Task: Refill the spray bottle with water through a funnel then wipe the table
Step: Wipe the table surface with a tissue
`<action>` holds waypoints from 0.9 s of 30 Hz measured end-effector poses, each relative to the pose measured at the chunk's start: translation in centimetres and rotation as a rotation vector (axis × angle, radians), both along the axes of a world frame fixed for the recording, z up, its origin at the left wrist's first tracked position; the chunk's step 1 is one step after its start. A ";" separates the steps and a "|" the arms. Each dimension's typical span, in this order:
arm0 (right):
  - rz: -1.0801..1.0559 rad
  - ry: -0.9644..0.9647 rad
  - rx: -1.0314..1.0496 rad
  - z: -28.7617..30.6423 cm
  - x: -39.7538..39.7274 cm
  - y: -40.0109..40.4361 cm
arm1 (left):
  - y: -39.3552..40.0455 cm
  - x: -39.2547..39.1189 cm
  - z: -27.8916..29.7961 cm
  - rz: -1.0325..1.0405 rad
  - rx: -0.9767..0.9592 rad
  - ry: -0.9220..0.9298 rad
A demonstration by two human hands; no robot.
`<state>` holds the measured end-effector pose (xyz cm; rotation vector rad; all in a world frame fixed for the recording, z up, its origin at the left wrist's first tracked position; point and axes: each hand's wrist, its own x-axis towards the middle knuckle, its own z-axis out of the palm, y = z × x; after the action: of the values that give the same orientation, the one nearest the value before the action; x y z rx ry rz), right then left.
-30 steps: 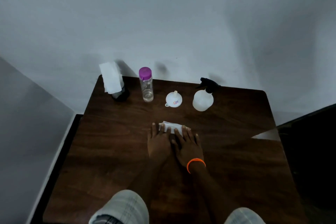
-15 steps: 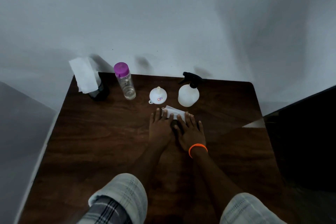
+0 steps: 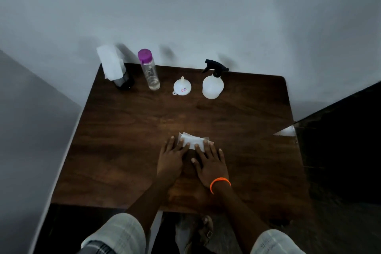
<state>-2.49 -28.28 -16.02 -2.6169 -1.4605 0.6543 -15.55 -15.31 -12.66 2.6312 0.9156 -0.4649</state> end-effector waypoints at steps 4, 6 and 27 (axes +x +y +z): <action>0.083 0.011 0.015 0.2 -2.8 -3.0 | -3.2 -3.6 0.7 0.046 -0.040 0.046; 0.115 0.007 0.027 -0.1 -4.1 -4.7 | -5.0 -5.0 1.0 0.079 -0.080 0.072; 0.009 0.008 -0.076 -0.1 -2.9 -18.7 | -18.5 -3.9 -0.6 -0.013 -0.060 0.056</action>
<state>-5.43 -46.97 -16.11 -2.6617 -1.4741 0.7349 -19.44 -33.80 -13.26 2.5838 0.8875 -0.5637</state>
